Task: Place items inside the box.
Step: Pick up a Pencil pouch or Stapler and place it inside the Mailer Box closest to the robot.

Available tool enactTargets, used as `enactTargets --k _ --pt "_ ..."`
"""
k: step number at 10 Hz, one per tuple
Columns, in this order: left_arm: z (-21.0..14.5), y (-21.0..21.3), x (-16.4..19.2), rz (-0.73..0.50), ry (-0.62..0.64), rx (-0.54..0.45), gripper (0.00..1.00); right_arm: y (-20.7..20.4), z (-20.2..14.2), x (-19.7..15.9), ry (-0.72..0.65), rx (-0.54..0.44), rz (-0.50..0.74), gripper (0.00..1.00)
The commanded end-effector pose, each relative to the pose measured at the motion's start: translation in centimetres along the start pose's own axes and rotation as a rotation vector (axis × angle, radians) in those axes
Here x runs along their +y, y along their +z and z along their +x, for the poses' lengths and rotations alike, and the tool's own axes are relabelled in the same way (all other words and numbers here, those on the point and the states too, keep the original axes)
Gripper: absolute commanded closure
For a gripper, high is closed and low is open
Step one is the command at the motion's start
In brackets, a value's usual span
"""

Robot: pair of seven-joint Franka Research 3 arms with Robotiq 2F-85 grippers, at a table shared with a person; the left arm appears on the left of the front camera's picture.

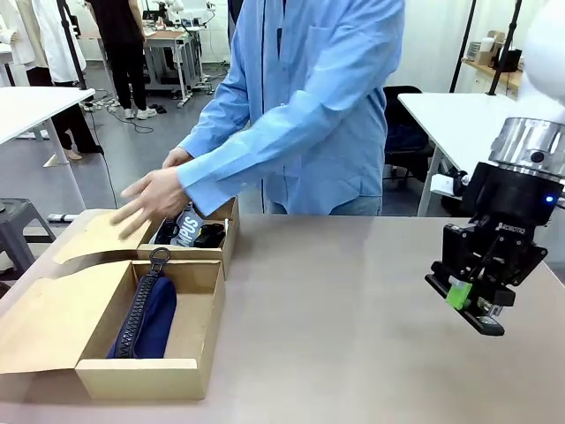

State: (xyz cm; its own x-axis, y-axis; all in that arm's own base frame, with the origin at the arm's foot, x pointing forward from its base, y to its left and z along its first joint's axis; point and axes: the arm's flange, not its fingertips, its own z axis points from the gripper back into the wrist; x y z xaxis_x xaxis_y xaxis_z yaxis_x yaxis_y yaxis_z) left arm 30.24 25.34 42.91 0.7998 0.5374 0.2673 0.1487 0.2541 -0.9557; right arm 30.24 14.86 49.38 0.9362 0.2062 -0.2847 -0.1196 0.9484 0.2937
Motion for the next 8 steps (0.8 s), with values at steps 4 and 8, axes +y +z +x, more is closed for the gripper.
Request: enactTargets --k 4,8 --pt "-0.1 -0.1 -0.2 -0.016 -0.018 -0.003 0.0 -1.4 2.8 6.0 0.049 -0.016 0.072 0.63" --pt "-0.1 -0.1 -0.2 -0.016 -0.018 -0.003 0.0 -2.5 3.9 10.2 0.035 0.028 0.135 0.63"
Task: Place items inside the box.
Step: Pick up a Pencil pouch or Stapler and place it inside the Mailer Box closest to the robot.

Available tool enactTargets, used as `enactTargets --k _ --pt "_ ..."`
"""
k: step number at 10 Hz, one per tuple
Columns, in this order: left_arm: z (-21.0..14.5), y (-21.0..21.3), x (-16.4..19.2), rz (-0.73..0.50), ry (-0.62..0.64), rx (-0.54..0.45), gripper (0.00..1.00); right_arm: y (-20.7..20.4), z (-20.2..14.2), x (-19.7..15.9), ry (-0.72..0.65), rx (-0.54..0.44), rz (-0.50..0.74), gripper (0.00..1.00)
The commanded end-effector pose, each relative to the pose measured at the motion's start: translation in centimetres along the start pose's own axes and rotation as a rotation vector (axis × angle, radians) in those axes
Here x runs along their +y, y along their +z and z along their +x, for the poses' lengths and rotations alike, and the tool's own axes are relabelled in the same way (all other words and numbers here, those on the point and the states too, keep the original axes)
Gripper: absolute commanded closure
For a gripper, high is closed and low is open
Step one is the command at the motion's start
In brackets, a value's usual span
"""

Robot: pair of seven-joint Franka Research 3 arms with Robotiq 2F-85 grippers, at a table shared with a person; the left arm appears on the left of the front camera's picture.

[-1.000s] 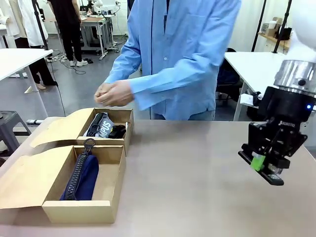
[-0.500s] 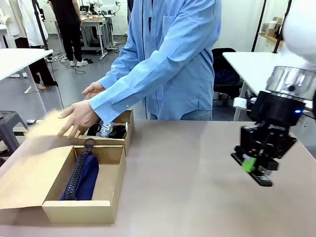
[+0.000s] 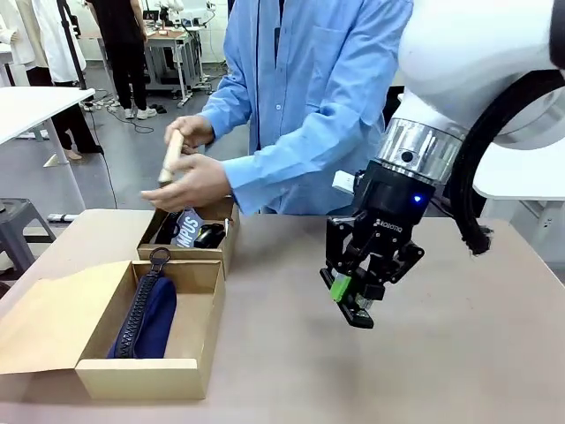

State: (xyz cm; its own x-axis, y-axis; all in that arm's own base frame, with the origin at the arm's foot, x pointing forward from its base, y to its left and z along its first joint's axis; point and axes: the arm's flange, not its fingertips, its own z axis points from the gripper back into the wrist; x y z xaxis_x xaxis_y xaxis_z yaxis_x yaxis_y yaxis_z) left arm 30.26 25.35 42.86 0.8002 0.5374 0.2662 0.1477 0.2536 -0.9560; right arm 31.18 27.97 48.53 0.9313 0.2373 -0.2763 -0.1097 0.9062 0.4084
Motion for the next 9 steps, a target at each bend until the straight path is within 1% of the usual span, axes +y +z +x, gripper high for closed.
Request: enactTargets --k 1,2,3,4,5,7,9 --pt "-0.1 -0.1 -0.2 -0.016 -0.019 -0.003 0.0 3.0 -0.8 -5.4 -0.068 0.04 0.06 0.63" --pt "-0.1 -0.1 -0.2 -0.016 -0.019 -0.003 0.0 4.2 -1.8 -9.0 -0.158 0.022 0.136 0.63" --pt "-0.1 -0.1 -0.2 -0.016 -0.019 -0.003 0.0 4.8 -2.7 -11.2 -0.215 -0.016 0.134 0.63" --pt "-0.1 -0.1 -0.2 -0.016 -0.019 -0.003 0.0 5.0 -3.4 -12.5 -0.284 -0.047 0.094 0.63" --pt "-0.1 -0.1 -0.2 -0.016 -0.019 -0.003 0.0 5.0 -4.0 -13.4 -0.351 -0.055 0.032 0.63" --pt "-0.1 -0.1 -0.2 -0.016 -0.019 -0.003 0.0 4.9 -4.5 -14.2 -0.37 -0.053 -0.017 0.63" --pt "-0.1 -0.1 -0.2 -0.016 -0.019 -0.003 0.0 4.6 -3.7 -14.1 -0.403 -0.047 -0.031 0.63"
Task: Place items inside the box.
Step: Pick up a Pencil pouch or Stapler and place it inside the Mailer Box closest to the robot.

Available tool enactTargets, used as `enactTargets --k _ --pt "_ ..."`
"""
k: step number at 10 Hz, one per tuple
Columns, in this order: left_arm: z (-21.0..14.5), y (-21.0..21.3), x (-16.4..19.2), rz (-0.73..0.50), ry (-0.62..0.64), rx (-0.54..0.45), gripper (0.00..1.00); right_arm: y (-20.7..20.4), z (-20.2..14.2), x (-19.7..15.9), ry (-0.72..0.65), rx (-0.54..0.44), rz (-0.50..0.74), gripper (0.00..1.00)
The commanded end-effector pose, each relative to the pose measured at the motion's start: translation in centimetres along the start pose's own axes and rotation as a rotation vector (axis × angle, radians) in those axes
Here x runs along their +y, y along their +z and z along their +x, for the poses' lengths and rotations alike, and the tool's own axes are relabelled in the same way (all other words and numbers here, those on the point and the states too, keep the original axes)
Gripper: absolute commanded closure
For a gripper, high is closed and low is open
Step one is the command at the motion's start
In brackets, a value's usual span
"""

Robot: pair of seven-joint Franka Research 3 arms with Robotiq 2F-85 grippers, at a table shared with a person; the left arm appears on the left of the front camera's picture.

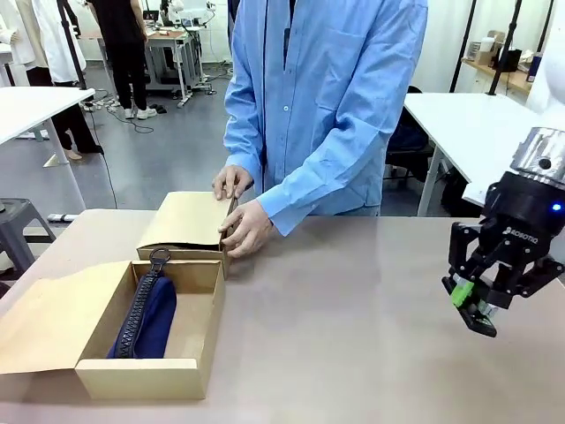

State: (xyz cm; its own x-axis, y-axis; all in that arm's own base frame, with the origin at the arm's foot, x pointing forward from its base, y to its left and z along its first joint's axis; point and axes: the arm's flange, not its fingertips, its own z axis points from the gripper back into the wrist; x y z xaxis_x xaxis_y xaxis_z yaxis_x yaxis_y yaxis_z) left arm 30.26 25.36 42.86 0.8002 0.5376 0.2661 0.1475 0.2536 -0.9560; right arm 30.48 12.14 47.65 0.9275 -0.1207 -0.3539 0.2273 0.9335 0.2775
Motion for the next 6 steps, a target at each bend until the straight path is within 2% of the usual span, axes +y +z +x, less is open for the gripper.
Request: enactTargets --k 1,4,5,6 --pt "-0.1 -0.1 -0.2 -0.016 -0.019 -0.003 0.0 0.0 0.5 0.8 -0.045 0.011 -0.02 0.63" --pt "-0.1 -0.1 -0.2 -0.016 -0.019 -0.003 0.0 -0.2 0.8 2.2 -0.001 0.006 -0.018 0.63" --pt "-0.1 -0.1 -0.2 -0.016 -0.019 -0.003 0.0 -0.7 1.1 4.4 0.033 0.003 -0.035 0.63" --pt "-0.1 -0.1 -0.2 -0.016 -0.019 -0.003 0.0 -1.8 2.1 8.1 0.044 -0.013 -0.059 0.63"
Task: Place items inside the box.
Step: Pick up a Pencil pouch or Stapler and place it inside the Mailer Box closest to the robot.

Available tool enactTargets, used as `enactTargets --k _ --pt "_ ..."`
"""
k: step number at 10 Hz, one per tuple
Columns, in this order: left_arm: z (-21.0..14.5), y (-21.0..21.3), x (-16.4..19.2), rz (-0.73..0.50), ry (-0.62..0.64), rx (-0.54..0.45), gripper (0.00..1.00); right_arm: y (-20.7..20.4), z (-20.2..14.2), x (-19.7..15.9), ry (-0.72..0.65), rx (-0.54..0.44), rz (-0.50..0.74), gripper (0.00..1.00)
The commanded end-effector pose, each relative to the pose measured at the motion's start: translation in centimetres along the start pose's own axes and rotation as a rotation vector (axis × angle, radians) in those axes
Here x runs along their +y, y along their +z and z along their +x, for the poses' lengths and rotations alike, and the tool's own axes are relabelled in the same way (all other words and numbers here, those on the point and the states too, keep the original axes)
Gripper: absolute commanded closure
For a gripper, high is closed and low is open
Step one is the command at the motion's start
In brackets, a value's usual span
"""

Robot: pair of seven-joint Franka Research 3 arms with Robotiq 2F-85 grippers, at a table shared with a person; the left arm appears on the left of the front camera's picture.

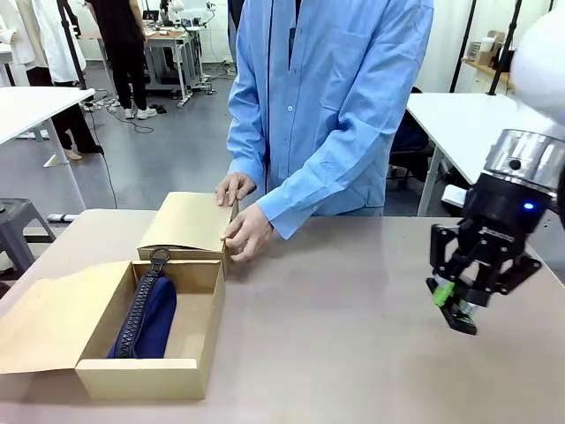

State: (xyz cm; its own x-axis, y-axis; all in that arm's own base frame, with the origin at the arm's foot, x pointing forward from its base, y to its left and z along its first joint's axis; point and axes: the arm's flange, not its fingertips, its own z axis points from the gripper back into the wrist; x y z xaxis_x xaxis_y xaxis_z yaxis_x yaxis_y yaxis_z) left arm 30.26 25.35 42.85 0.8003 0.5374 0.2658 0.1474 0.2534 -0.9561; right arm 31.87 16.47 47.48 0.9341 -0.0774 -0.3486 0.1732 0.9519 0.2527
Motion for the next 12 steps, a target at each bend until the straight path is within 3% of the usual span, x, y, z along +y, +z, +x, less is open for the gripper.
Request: enactTargets --k 1,4,6,8,10,11,12 --pt "-0.1 -0.1 -0.2 -0.016 -0.02 -0.003 0.0 -1.4 2.5 7.4 0.023 -0.034 -0.002 0.63" --pt "-0.1 -0.1 -0.2 -0.016 -0.02 -0.003 0.0 -4.0 1.2 19.1 0.035 -0.17 0.064 0.63" --pt "-0.1 -0.1 -0.2 -0.016 -0.02 -0.003 0.0 -6.5 -0.4 26.2 0.126 -0.127 0.019 0.63" --pt "-0.1 -0.1 -0.2 -0.016 -0.02 -0.003 0.0 -9.2 -1.0 32.1 0.114 -0.147 -0.004 0.63" --pt "-0.1 -0.1 -0.2 -0.016 -0.02 -0.003 0.0 -11.4 -1.6 33.9 0.147 -0.234 0.037 0.63" --pt "-0.1 -0.1 -0.2 -0.016 -0.02 -0.003 0.0 -10.3 -2.3 31.1 0.148 -0.143 0.013 0.63" --pt "-0.1 -0.1 -0.2 -0.016 -0.02 -0.003 0.0 -10.3 -2.3 31.1 0.148 -0.143 0.013 0.63"
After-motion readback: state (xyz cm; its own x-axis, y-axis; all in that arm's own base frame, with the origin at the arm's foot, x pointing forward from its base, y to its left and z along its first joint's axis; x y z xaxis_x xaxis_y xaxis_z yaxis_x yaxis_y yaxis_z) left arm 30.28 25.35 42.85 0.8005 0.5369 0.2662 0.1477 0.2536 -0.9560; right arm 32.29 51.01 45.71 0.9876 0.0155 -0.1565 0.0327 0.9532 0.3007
